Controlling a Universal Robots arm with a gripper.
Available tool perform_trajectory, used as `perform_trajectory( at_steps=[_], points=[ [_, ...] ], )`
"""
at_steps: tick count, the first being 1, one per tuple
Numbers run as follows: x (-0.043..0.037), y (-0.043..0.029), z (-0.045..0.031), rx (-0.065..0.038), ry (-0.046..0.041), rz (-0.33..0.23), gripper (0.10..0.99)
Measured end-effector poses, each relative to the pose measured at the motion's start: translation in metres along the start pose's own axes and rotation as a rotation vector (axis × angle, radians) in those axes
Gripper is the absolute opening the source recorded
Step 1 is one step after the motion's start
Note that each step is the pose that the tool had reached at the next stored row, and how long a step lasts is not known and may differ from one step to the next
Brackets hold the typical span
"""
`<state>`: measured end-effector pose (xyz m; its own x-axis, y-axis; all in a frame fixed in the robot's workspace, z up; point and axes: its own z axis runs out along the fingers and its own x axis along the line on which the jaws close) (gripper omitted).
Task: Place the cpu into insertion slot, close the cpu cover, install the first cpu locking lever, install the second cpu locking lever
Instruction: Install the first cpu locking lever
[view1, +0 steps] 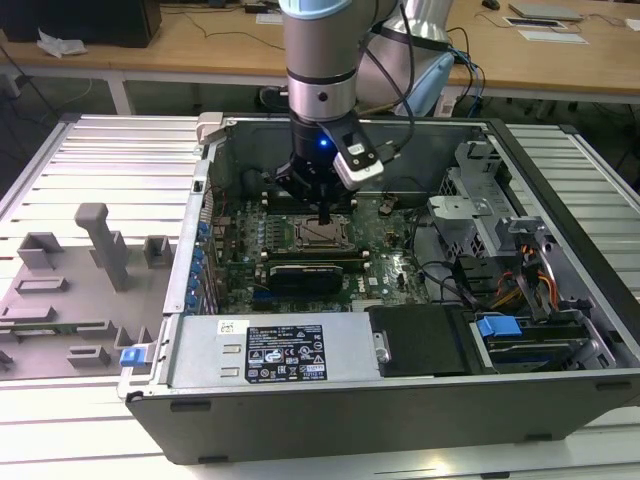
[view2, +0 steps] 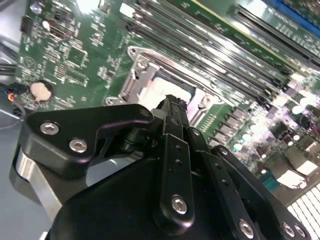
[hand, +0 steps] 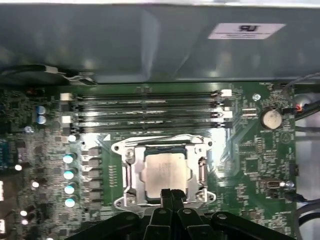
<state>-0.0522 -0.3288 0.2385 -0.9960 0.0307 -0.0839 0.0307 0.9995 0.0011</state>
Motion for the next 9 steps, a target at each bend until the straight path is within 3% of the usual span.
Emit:
perform_trajectory(
  at_steps=[9],
  points=[
    [-0.0009,0.0,-0.0063,0.004,0.0009,-0.003,0.106]
  ],
)
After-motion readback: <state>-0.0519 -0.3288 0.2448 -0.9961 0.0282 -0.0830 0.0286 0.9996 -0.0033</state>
